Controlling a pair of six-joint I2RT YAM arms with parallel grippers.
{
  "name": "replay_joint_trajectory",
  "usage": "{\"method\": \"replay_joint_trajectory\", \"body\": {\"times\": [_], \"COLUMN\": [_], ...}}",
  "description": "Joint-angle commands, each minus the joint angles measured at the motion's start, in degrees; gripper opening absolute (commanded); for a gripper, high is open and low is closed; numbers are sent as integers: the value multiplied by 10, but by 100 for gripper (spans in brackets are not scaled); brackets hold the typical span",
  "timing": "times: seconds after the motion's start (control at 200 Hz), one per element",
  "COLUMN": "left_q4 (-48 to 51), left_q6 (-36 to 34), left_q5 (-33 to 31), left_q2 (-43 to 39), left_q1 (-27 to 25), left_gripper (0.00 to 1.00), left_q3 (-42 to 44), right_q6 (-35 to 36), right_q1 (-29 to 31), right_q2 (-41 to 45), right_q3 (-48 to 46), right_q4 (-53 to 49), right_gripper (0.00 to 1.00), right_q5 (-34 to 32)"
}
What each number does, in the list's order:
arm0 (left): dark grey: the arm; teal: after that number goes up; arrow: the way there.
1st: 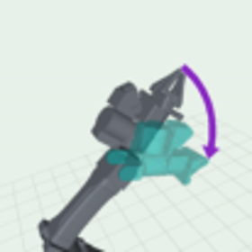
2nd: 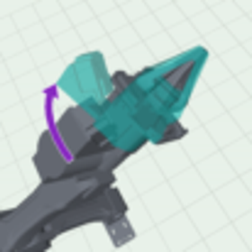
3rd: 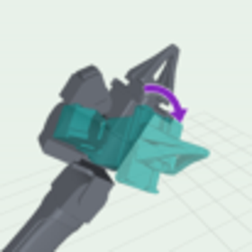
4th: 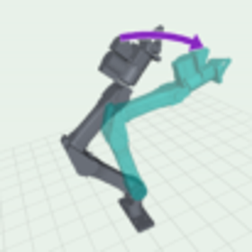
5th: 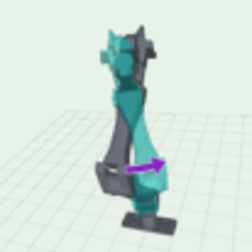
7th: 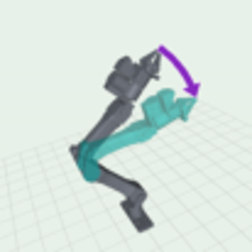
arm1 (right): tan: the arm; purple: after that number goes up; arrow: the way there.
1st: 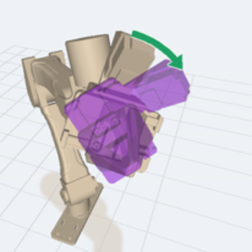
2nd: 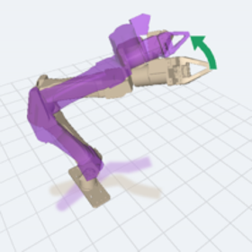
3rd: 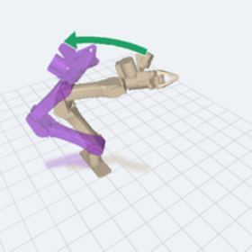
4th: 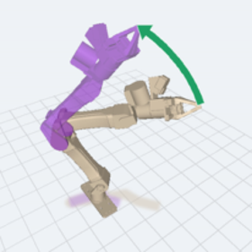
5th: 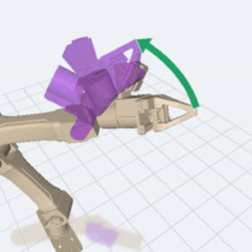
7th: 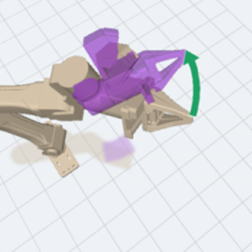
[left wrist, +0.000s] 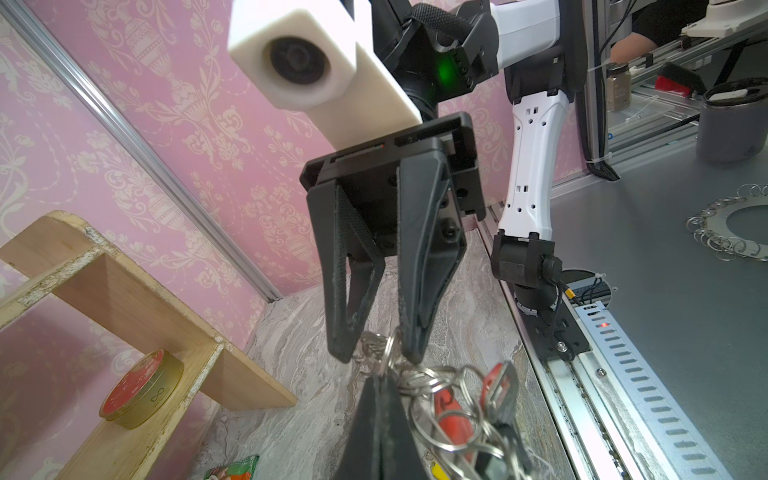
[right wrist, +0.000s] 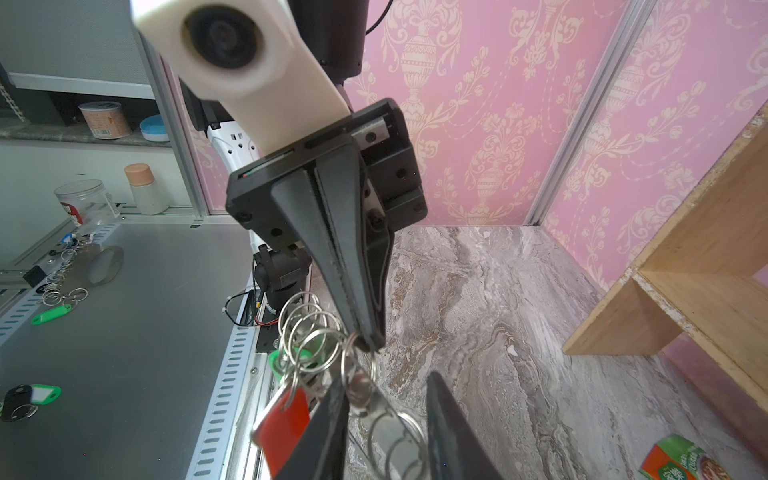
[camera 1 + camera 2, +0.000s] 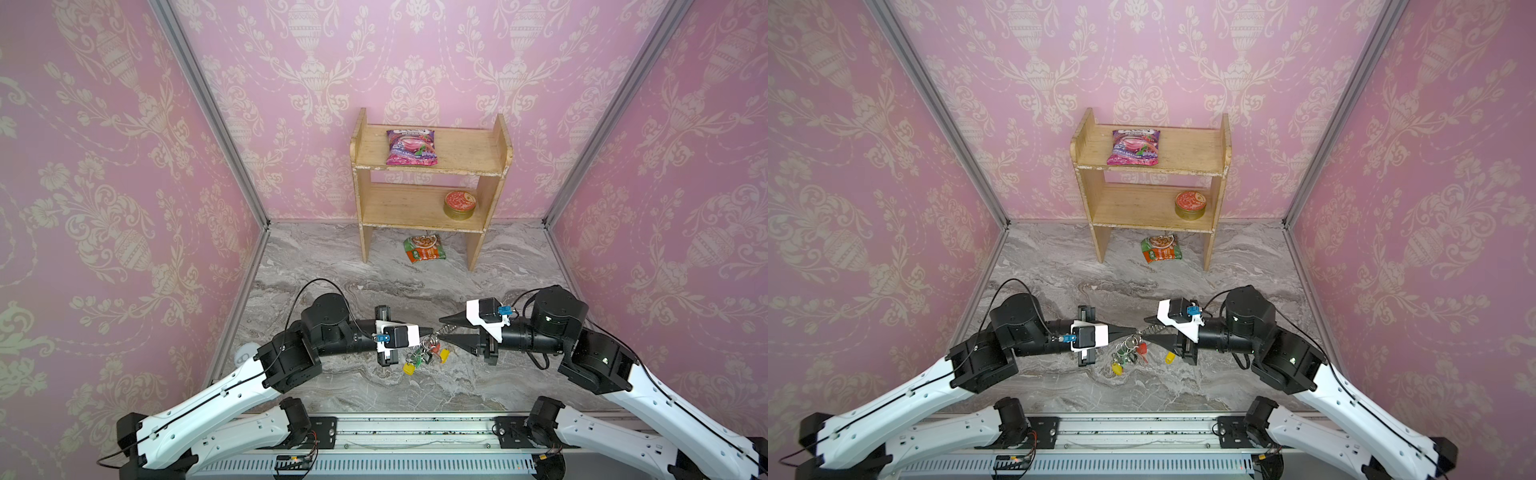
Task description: Put the keys on the keyring
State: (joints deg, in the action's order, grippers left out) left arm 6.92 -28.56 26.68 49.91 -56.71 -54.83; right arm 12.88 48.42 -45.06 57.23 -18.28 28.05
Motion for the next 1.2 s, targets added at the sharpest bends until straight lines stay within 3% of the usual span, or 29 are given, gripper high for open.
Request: {"method": "replay_joint_trajectory", "body": {"times": [0.0,0.315,0.816,1.076,1.196], "left_q4": [-15,-10,-9,-12,-16], "left_q6": [17,17,20,25,28], "left_q5": [29,28,15,-10,-24], "left_q2": [-11,-1,4,3,0], "left_q1": [-1,-1,-1,-1,-1], "left_gripper": [0,0,0,0,14], "left_q3": [-20,-24,-23,-22,-20], "right_q6": [-15,-18,-15,-14,-16], "right_q1": [1,2,3,2,2], "right_q2": [4,-8,-6,1,4], "right_q3": [-2,6,16,19,20], "right_q4": [12,11,-1,-2,-2], "right_gripper": [31,24,0,0,0], "right_q5": [-18,9,46,49,45]}}
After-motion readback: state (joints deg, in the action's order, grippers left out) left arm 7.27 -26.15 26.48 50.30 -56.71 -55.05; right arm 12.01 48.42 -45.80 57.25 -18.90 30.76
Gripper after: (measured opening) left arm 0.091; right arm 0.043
